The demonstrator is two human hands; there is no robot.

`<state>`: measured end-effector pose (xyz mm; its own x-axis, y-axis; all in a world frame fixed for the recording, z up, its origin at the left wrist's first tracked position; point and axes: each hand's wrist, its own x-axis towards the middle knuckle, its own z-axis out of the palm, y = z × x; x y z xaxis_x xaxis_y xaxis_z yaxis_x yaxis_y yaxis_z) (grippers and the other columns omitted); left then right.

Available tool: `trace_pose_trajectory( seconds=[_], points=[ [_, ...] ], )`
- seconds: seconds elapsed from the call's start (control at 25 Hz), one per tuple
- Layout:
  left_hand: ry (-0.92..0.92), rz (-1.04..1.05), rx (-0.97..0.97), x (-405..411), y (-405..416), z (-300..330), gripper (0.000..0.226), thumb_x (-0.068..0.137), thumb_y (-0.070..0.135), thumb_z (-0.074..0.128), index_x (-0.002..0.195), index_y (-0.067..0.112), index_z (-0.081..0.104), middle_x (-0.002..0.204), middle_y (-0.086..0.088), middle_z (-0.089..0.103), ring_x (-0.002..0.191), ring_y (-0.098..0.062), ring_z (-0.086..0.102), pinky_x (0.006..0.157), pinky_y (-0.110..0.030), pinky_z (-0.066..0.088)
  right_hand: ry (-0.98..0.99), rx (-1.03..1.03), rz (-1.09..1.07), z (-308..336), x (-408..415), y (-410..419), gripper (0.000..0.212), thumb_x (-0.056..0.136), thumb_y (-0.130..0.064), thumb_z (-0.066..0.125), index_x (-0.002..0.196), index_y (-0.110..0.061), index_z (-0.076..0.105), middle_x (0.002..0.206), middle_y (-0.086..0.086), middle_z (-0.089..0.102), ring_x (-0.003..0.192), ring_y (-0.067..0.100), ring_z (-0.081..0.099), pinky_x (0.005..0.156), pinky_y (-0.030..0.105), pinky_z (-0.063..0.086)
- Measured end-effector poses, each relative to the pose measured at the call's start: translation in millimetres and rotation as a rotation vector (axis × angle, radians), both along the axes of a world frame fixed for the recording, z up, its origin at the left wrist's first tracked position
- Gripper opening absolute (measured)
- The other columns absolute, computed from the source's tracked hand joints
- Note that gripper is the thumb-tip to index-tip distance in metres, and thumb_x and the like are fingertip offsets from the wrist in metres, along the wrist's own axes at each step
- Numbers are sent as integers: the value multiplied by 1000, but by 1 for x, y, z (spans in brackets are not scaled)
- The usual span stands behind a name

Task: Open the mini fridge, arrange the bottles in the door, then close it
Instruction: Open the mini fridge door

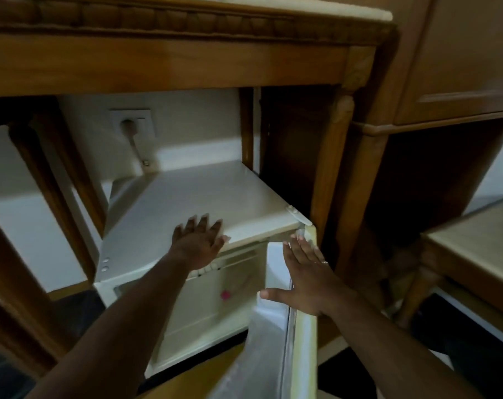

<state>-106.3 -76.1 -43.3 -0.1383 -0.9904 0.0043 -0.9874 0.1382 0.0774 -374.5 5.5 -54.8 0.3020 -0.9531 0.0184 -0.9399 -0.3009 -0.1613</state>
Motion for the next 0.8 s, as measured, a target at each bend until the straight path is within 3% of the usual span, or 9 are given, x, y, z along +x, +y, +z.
trace_pose_trajectory(
  seconds=[0.2,0.44,0.56,0.8],
  points=[
    [-38,-111,-4,-27,-17,0,69,95,66,14,156,38,3,167,-4,-3,152,-28,-5,119,-51,0,79,18,-126,3,-47,15,123,63,-96,18,152,-15,-8,161,2,-17,145,18,-20,118,44,-2],
    [-129,-306,-94,-50,-39,-4,70,92,69,10,156,40,3,167,-4,2,153,-25,0,121,-44,4,149,-57,-412,-4,-74,25,124,58,-95,0,151,-13,-8,161,7,-16,146,25,-19,118,52,-3],
    [-65,-284,-113,-56,-53,-10,82,81,77,-1,155,42,6,167,0,6,153,-23,3,121,-45,5,131,-56,-470,-5,-91,17,122,60,-95,3,151,-14,-7,161,7,-17,145,26,-20,117,51,-5],
    [-11,-249,-104,-52,-59,-18,85,79,80,1,155,43,10,167,4,8,152,-20,4,119,-47,5,111,3,-460,1,-115,8,118,64,-91,0,152,-13,-1,162,7,-10,146,26,-16,118,50,-2]
  ],
)
